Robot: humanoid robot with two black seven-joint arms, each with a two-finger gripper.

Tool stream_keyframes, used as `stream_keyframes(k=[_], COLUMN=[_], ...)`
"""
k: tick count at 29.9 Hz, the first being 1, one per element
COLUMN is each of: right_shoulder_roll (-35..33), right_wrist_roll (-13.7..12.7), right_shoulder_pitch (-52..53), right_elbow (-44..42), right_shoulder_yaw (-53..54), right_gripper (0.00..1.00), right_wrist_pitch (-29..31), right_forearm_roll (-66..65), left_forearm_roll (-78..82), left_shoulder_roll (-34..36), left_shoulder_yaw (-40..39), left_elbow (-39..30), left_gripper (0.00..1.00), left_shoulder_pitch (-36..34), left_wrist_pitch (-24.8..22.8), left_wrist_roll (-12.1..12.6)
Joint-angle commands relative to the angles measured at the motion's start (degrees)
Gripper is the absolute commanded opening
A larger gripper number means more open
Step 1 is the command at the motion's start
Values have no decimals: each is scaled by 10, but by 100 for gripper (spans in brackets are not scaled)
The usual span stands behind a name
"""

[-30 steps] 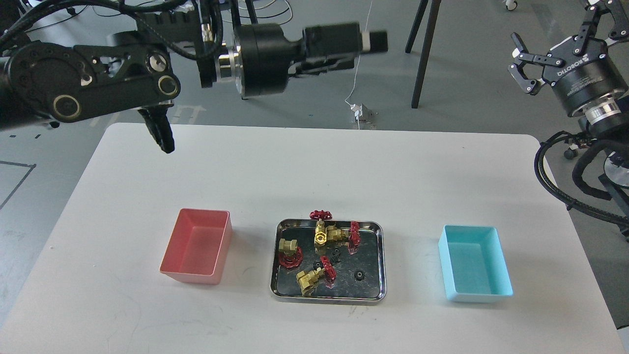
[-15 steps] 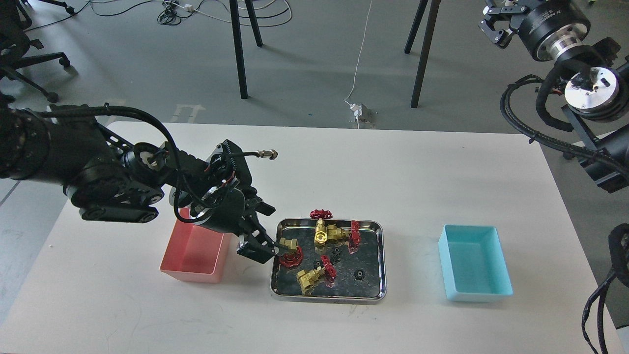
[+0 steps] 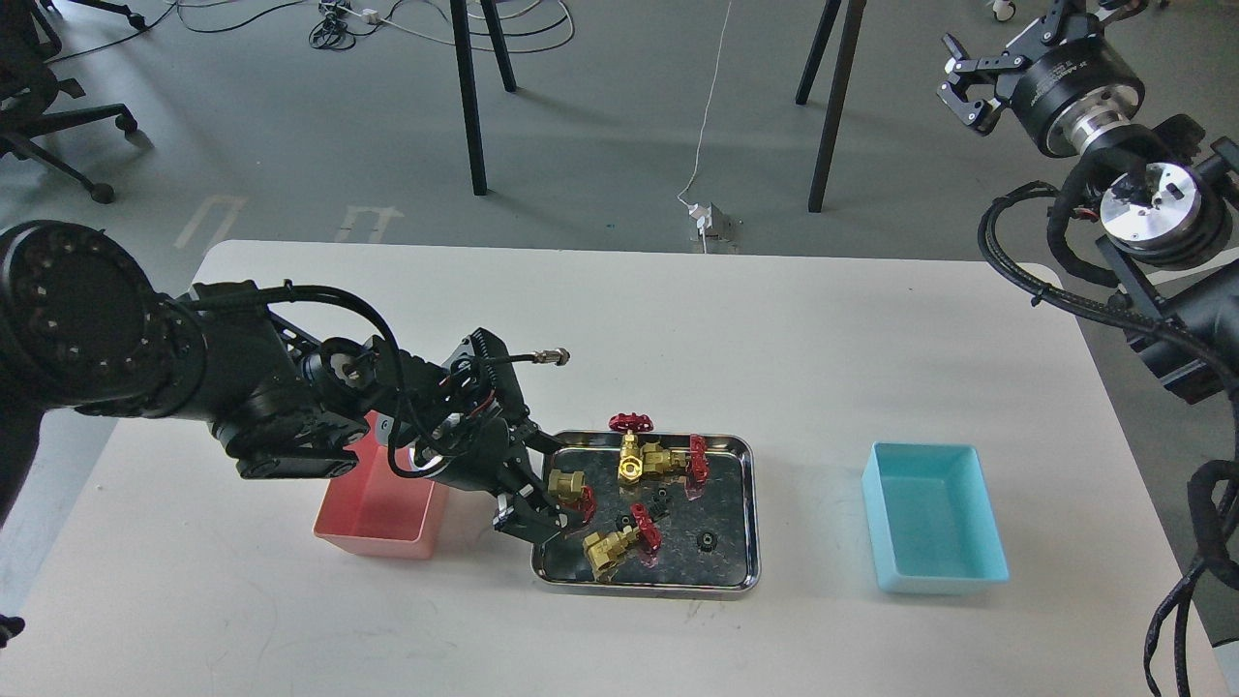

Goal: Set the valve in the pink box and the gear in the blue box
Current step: 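Grasp a brass red-handled valve from the tray with the left gripper, then carry the valve over the pink box and lower it in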

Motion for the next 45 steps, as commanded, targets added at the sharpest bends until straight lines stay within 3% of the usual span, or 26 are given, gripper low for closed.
stream_keyframes(k=[1, 11, 21, 28, 31, 39, 45], right_shoulder_roll=[-2, -7, -9, -9, -6, 5, 6], right_wrist_roll=[0, 4, 5, 5, 5, 2, 2], right_shoulder_pitch=[-6, -17, -27, -30, -30, 22, 73], right_elbow=[0, 8, 20, 19, 18, 28, 23], right_shoulder_yaw=[0, 1, 3, 4, 6, 12, -4], right_gripper=[100, 100, 100, 100, 100, 100, 100], right_wrist_pitch=[4, 8, 13, 13, 13, -18, -76], right_forearm_roll=[0, 0, 0, 0, 0, -1, -7], left_forearm_roll=[0, 40, 42, 49, 49, 52, 112], left_shoulder_roll=[-2, -14, -12, 18, 46, 181, 271], left_shoulder_yaw=[0, 2, 2, -18, -29, -39, -37], left_elbow=[10, 67, 69, 53, 12, -141, -171], left_gripper=[78, 42, 7, 5, 5, 5, 5], left_shoulder_pitch=[7, 31, 31, 8, -18, -126, -128], left_wrist_pitch=[0, 2, 26, 27, 26, 27, 27], left_wrist_roll=[0, 0, 0, 0, 0, 0, 0])
